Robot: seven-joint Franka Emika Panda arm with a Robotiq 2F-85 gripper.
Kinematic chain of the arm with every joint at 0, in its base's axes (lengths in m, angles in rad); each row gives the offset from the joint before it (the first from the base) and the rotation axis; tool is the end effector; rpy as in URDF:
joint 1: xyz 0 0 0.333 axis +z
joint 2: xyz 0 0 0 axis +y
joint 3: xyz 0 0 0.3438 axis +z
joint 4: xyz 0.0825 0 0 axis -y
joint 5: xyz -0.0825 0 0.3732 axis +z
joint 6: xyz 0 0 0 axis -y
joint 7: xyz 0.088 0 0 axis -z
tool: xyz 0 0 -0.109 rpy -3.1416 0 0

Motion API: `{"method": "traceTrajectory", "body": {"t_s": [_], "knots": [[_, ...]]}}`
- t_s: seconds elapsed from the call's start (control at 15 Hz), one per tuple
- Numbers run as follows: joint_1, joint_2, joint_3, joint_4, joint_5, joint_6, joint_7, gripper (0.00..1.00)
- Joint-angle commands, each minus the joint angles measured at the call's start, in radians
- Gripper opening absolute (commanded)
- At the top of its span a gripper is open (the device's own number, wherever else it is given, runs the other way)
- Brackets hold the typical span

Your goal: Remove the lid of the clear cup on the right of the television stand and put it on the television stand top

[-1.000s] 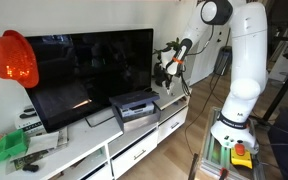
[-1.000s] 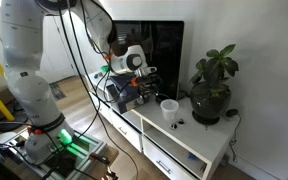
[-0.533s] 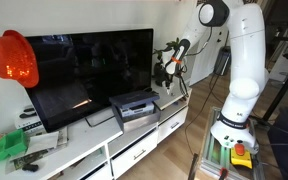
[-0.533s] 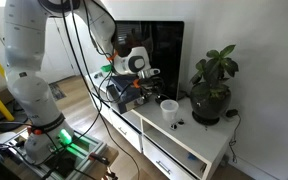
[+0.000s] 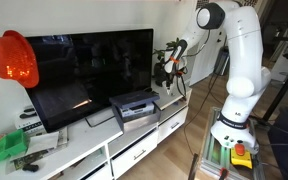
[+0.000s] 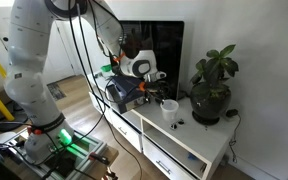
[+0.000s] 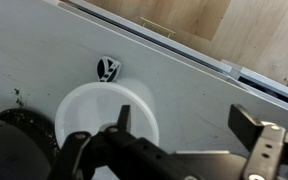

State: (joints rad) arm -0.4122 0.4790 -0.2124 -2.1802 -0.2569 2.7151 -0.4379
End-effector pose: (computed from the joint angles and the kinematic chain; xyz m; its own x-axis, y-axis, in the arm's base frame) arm 0.4698 -0.3262 0.2083 0.9958 0.0641 -0.0649 0.0762 -0.9757 0.2052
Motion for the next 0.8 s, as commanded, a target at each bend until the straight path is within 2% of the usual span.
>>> {"method": "traceTrajectory", "body": {"t_s": [0.0,0.2,0.27,0.33,0.73], "knots": [[-0.076,0.042,0.064,0.053,0.079,0.015,-0.103,1.0],[-0.095,0.059,0.089,0.063,0.098,0.045,-0.133,1.0],[-0.098,0.066,0.093,0.069,0.097,0.053,-0.134,0.92],[-0.103,0.071,0.1,0.073,0.101,0.058,-0.139,0.73],[-0.097,0.093,0.088,0.094,0.078,0.092,-0.127,0.3]]}}
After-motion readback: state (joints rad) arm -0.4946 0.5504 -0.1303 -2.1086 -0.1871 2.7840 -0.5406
